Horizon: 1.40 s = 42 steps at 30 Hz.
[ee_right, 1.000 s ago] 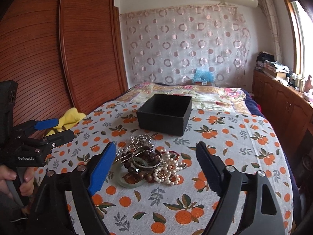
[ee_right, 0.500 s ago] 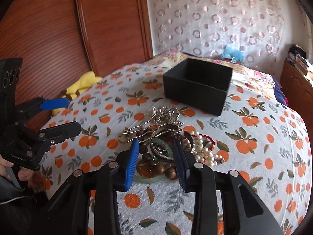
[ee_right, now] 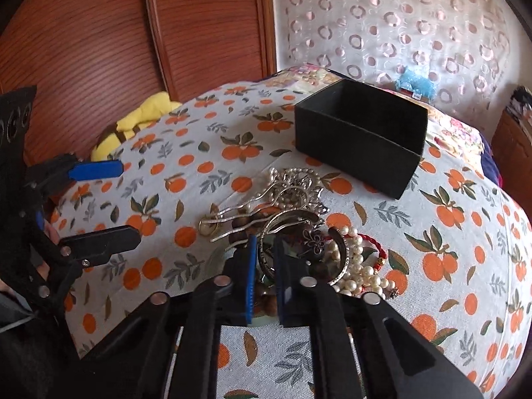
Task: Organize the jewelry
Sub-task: 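Move the right tool to the silver bangle while the left tool approaches the silver hairpin, then close the left gripper on the silver comb hairpin while the right gripper grasps the silver bangle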
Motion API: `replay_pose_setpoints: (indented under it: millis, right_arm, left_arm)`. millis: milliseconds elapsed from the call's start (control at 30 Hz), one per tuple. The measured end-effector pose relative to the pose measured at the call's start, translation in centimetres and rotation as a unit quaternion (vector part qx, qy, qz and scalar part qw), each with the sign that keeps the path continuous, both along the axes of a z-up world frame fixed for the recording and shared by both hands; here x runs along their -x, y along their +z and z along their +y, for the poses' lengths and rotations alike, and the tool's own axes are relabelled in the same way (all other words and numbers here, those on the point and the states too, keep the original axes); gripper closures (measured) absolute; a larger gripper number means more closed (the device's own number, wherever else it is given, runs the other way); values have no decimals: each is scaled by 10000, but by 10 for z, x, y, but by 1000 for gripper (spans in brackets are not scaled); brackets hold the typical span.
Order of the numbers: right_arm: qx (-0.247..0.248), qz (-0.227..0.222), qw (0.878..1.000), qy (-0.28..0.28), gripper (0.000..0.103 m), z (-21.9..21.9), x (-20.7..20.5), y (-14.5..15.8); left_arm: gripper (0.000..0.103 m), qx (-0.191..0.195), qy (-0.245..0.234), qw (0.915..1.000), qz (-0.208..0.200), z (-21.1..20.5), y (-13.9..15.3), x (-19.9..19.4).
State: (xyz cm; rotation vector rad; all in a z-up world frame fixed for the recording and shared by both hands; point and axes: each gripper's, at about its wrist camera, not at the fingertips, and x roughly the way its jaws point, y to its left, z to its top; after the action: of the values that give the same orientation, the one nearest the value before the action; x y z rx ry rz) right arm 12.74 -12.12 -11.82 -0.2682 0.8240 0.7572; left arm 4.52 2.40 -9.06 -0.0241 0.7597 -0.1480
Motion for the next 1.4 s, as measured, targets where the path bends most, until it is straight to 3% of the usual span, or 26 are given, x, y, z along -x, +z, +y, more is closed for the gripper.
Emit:
replay_pose_setpoints:
  millis: [167,433,733,900,1033,1300,1333,1367,1400]
  right_arm:
    - [-32,-144,9999,30,98,-5,7,6]
    - [-157,-474,9987,-43,98,-19,16,25]
    - [-178,-624,9972,-383,98,-49,15,34]
    - [-179,-573,9969,-502,98,-60,15,28]
    - [-204,-552,9969,-524,98,-64,15,27]
    - [-221,-486,9970,-559,98,-66,13,23]
    - [-208,-480,9970,-566,98,-66,13,23]
    - [-203,-477,9970,-574,98,-67,13,23]
    - [-201,-472,9970,-583,98,-67,12,22]
  left_arm:
    - [27,275,-211,9993,108,-4,-2,-8]
    - [38,525,-529,9971,161,-24,1,-27]
    - [40,145,-769,9968,151,-52,-1,-39]
    - [44,-399,-876,9953,56,-70,-4,-45]
    - [53,-897,-925,9917,19,-81,-8,-51]
    - [55,-1444,-1042,9839,161,-89,-20,-62]
    - [58,-1445,-1070,9836,147,-88,-20,-62]
    - [68,-1425,-1088,9837,125,-88,-19,-62]
    - [71,-1409,-1102,9838,127,-88,-19,-62]
